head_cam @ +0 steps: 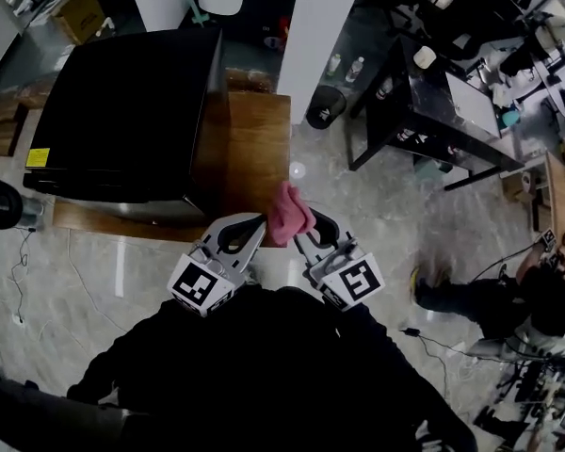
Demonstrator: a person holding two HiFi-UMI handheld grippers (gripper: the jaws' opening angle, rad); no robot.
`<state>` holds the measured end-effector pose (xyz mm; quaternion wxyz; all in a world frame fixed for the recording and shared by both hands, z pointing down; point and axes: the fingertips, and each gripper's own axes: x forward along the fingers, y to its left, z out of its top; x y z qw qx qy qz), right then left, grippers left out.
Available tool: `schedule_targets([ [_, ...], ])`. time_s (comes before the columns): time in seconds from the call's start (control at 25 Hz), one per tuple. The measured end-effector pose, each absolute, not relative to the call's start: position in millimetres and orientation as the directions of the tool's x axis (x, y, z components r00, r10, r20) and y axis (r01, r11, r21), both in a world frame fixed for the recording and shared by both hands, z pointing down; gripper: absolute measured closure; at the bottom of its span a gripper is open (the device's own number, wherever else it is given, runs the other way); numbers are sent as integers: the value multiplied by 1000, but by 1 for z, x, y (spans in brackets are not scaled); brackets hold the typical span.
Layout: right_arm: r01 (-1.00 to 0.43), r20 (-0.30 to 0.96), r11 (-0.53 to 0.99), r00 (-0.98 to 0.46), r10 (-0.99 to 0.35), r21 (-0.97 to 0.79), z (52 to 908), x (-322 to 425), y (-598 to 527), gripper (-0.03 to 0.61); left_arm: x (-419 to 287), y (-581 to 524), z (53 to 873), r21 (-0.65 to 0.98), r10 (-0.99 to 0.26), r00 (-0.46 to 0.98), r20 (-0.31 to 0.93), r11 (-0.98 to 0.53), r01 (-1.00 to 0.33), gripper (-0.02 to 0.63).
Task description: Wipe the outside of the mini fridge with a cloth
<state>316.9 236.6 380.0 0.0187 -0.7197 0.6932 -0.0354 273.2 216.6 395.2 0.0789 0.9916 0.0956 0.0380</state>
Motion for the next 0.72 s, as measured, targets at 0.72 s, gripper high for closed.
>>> schedule_targets([
  [0.72, -849, 133, 483, -464, -876, 216, 373, 326, 79, 499, 283, 153, 413, 184, -332, 932, 144, -917, -355, 607],
])
